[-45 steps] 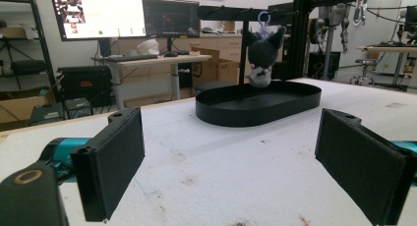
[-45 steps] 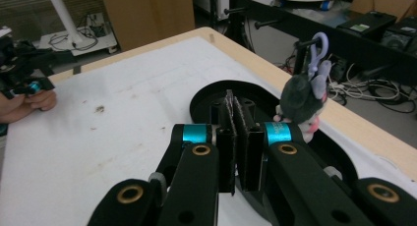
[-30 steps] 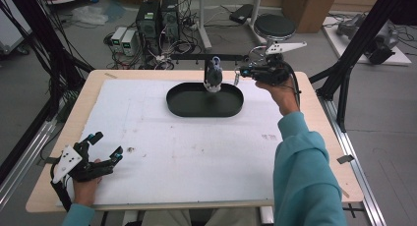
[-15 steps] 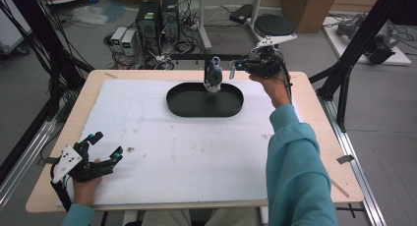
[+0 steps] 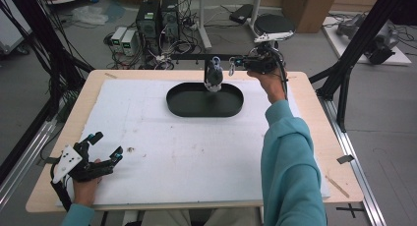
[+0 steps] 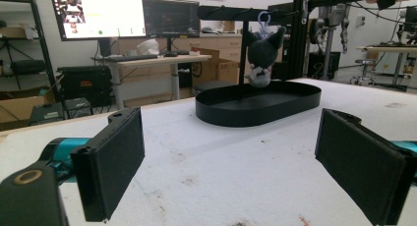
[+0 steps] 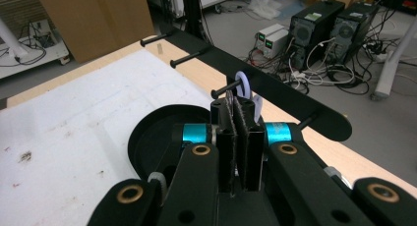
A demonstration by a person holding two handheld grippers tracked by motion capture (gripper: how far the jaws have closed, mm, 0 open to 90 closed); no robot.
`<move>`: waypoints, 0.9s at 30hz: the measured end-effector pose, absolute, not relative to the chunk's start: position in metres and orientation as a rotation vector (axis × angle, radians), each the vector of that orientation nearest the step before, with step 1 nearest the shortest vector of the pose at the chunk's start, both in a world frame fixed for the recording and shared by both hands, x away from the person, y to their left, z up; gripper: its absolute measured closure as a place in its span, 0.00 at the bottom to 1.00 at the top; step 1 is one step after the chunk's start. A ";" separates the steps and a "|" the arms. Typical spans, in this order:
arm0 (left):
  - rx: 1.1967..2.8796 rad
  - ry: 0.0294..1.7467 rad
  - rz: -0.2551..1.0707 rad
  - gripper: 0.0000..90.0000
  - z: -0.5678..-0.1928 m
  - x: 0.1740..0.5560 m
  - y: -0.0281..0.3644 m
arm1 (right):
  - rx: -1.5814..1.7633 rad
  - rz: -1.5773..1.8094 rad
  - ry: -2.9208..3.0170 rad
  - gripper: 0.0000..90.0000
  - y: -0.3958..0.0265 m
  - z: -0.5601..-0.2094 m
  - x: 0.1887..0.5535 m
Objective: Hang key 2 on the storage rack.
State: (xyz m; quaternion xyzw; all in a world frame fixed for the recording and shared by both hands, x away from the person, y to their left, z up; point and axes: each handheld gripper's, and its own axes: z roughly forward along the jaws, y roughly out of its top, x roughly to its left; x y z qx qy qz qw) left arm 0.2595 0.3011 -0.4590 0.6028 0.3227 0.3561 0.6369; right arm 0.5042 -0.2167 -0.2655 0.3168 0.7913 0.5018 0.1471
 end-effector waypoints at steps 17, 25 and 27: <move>1.376 0.737 0.814 0.13 -0.459 0.260 0.301 | 0.970 1.395 2.298 0.99 -0.222 -0.279 0.515; 1.376 0.737 0.814 0.13 -0.459 0.260 0.301 | 0.983 1.388 2.296 0.99 -0.224 -0.283 0.519; 1.376 0.737 0.813 0.13 -0.459 0.260 0.301 | 0.989 1.383 2.292 0.98 -0.225 -0.284 0.520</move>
